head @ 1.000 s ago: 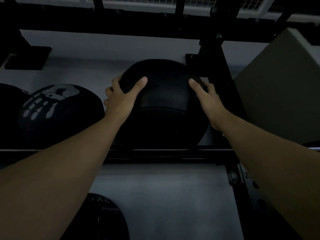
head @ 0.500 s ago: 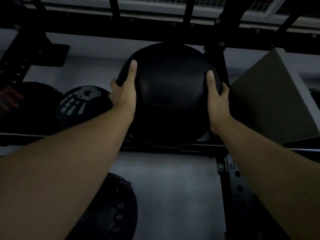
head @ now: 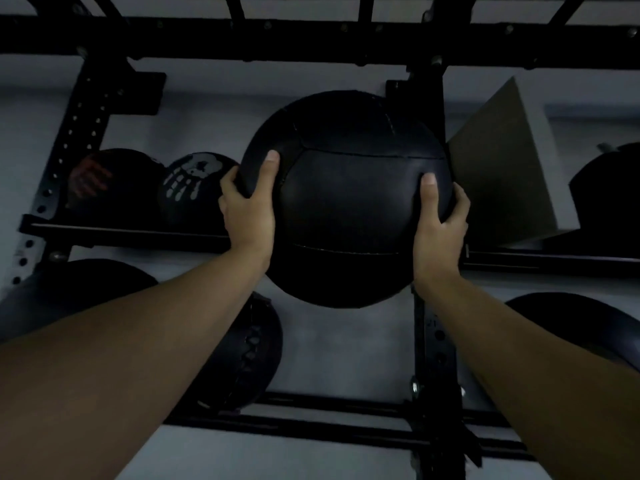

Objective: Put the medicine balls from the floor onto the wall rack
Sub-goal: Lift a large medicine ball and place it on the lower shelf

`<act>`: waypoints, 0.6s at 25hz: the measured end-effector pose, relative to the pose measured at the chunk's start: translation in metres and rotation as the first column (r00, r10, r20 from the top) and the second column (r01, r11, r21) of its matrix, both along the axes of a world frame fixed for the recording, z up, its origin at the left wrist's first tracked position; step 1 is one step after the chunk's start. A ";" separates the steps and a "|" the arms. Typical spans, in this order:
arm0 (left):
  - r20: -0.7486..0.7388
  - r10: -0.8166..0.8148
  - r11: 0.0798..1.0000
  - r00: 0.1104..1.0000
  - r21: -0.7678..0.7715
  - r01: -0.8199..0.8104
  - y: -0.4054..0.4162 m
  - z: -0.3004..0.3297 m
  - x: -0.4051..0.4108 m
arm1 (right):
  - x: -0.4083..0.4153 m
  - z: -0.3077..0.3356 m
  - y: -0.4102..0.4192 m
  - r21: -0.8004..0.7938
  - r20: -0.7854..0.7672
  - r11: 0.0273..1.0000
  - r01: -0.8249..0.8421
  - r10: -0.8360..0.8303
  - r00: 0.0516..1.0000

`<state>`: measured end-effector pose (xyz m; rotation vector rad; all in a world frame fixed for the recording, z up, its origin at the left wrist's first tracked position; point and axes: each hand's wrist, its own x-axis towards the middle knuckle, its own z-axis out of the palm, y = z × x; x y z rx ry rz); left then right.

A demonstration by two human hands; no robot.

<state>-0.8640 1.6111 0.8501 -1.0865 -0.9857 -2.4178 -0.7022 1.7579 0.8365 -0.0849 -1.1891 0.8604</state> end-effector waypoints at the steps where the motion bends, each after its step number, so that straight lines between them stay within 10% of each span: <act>1: 0.016 -0.013 1.000 1.000 -0.009 0.013 -0.002 -0.011 0.006 | 0.006 -0.009 -0.003 -0.016 0.011 1.000 0.004 -0.004 1.000; 15: 0.334 -0.110 0.973 0.936 -0.157 0.171 0.049 -0.128 -0.016 | -0.008 -0.122 0.035 -0.259 0.134 0.966 0.015 0.020 0.991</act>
